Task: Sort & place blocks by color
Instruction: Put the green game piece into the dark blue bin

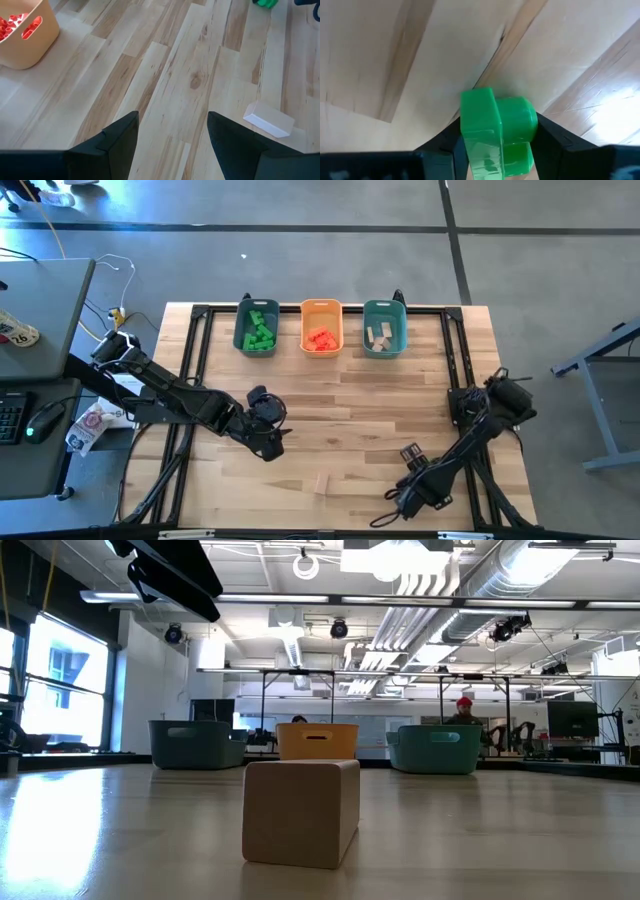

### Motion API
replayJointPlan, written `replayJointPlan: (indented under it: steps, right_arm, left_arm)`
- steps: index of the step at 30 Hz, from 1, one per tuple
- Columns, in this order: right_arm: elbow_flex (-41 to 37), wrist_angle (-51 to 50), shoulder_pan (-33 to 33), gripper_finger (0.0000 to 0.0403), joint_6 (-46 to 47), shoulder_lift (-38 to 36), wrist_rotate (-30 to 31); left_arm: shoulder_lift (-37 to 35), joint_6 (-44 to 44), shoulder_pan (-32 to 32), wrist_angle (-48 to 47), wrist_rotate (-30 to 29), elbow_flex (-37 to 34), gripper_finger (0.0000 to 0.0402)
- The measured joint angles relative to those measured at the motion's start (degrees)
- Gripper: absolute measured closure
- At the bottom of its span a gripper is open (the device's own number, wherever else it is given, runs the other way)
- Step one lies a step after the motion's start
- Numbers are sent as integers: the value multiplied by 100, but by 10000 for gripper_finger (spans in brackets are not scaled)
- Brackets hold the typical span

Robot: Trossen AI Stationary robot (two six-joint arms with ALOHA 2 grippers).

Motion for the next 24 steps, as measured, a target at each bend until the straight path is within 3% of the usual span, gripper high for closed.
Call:
replayJointPlan:
  steps: [7,24]
  right_arm:
    - [-4,106,-190,260,468,-66,140]
    - [-11,1617,-828,261,1404,-687,2264]
  left_arm:
    - [0,147,-2,0,0,0,178]
    - [0,902,13,0,-12,0,178]
